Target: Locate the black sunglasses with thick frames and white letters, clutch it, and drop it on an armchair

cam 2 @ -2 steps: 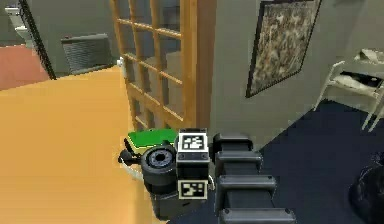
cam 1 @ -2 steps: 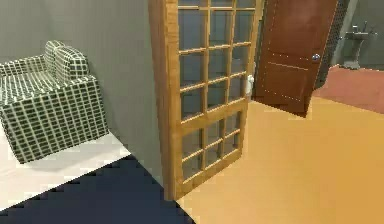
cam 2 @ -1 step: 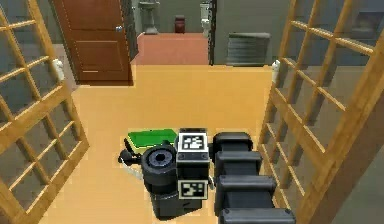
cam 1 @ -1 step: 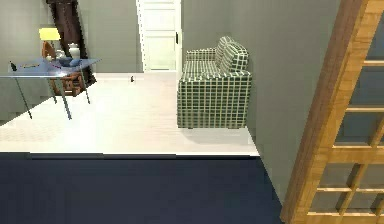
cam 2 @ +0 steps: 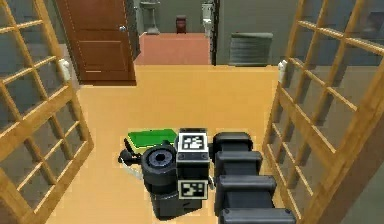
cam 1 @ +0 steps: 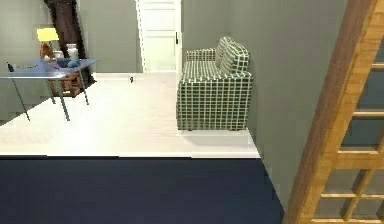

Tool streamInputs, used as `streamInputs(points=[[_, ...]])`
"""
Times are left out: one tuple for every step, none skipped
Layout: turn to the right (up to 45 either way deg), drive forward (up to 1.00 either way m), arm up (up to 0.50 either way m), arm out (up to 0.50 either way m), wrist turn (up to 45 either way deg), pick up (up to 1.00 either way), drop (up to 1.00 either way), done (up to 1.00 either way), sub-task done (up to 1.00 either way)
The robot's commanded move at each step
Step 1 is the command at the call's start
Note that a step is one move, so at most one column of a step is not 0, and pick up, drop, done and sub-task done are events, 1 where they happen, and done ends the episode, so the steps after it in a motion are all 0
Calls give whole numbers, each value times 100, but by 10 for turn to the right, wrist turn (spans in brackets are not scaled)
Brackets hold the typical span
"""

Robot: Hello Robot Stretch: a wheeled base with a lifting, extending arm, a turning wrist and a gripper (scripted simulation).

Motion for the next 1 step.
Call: streamInputs(points=[[-180,0,0,0,0,0,0,0,0]])
